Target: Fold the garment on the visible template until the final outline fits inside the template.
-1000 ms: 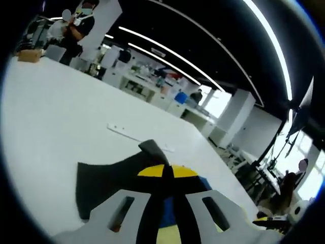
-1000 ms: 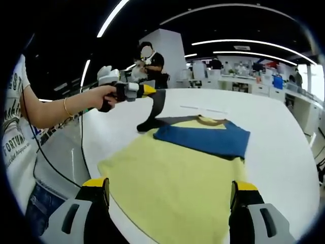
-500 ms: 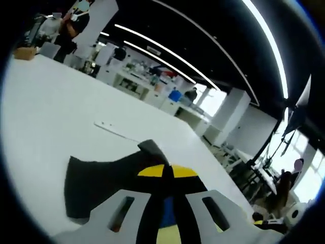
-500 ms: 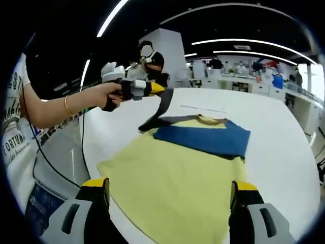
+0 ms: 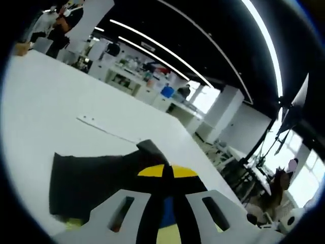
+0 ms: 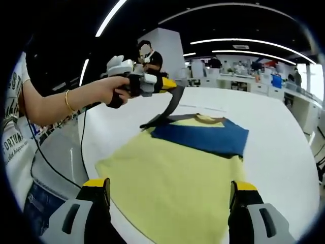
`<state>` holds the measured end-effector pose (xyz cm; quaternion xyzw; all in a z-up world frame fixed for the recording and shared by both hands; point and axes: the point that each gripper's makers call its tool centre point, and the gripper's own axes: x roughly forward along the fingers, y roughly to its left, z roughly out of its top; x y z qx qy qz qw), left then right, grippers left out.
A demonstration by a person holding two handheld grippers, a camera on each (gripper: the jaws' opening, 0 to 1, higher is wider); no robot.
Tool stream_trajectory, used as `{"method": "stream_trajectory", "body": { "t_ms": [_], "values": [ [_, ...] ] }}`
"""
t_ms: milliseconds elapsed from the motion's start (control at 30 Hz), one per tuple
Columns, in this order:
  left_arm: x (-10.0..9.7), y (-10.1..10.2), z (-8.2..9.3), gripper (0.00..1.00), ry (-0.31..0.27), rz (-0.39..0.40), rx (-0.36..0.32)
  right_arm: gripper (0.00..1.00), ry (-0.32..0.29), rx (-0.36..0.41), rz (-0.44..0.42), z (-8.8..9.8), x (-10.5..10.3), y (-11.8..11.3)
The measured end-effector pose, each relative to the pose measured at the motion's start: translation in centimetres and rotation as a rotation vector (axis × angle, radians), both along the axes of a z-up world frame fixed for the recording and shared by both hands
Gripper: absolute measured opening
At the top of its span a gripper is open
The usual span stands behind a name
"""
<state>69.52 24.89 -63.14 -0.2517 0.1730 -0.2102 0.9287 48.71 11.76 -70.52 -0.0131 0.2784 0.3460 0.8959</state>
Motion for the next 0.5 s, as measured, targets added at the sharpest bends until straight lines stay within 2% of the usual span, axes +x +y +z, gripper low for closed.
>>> {"method": "stream_trajectory", "body": {
  "t_ms": [200,267,333,500],
  "values": [
    [0.2,-1.5,0.1,0.01,-0.012,-0.034,-0.006,0.97,0.004,0.002,-0.014,-0.2,0.1,-0.5],
    [0.3,-1.9,0.2,0.01,-0.013,-0.042,-0.02,0.97,0.006,0.0,-0.016,-0.2,0.1,-0.5],
    [0.3,-2.6,0.5,0.01,-0.007,-0.062,-0.065,0.96,0.01,-0.013,-0.011,-0.5,0.1,-0.6],
    [0.3,-3.5,0.4,0.01,-0.01,-0.084,-0.038,0.96,0.009,-0.011,-0.011,-0.5,0.2,-0.4]
  ]
}}
